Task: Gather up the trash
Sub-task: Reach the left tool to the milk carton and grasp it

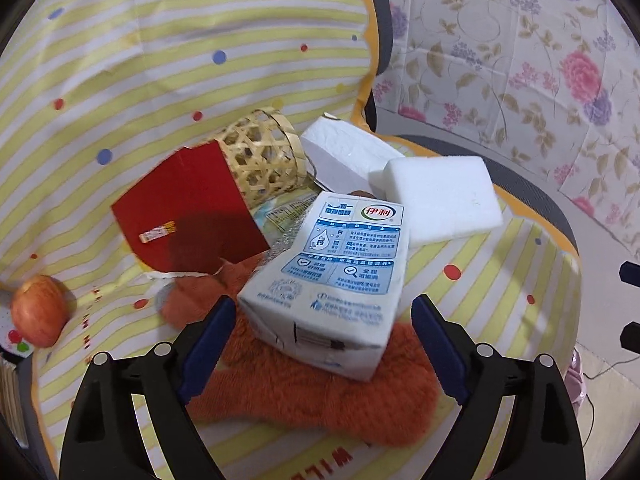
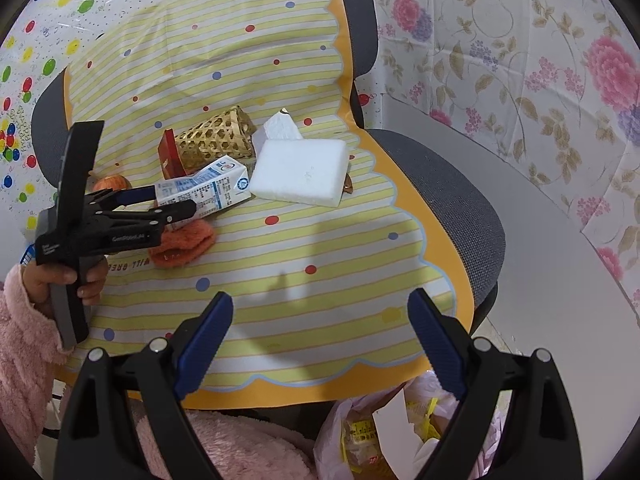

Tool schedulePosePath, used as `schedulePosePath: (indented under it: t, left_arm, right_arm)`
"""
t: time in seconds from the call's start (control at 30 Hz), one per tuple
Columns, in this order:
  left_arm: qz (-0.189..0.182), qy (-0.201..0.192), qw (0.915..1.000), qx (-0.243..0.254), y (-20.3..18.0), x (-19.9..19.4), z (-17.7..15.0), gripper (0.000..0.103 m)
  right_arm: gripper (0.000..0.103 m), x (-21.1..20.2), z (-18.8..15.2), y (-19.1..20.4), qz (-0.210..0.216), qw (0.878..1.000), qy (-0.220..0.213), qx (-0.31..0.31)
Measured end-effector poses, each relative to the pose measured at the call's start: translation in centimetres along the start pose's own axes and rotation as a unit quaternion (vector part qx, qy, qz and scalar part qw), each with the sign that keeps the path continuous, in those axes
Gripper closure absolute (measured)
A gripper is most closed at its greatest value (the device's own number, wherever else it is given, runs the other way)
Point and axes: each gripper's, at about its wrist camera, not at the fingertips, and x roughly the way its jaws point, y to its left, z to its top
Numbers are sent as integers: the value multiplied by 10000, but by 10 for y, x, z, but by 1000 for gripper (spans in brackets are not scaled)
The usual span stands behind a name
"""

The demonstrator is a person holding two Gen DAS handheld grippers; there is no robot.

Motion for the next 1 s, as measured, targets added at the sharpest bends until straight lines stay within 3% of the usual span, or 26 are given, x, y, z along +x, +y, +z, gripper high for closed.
schedulePosePath:
  t: [0.07,0.1,0.2,0.43,0.6,0.73,0.8,0.87,1.0]
  left_arm:
    - [-131,-1,9999,-3,0,0,-1,19]
    - [-160,-75,9998,25,0,-4,-2,28]
    - [-209,-197,9996,47,-4,-17,-5,30]
    - [78,-809,9956,-456,-12,-81,-15,32]
    - [653,-1180,9882,-724,-14,-131,-27,31]
    - [905,-1220,9851,-809,-9,-146,-34,31]
    - [894,-1160,9849,-924,-4,-147,-37,31]
    - [932,-1148,9843,-963,-2,-146,-39,31]
    - [986,-1128,9830,-1065,0,-137,-40,31]
  right_arm:
    - [16,-1,-1,-1,-11,10000,-4,-1]
    - [16,-1,-1,-2,-16,10000,-11,-1]
    - [16,-2,-1,-2,-14,10000,-15,19]
    - [17,-5,0,4,27,9999,-116,-36]
    - [17,-4,7,8,82,9997,-209,-115]
    - [25,9,22,10,113,9993,-297,-200]
    - [33,20,31,9,91,9991,-333,-236]
    - [49,35,42,6,91,9992,-332,-227]
    - [49,65,63,-5,142,9993,-341,24]
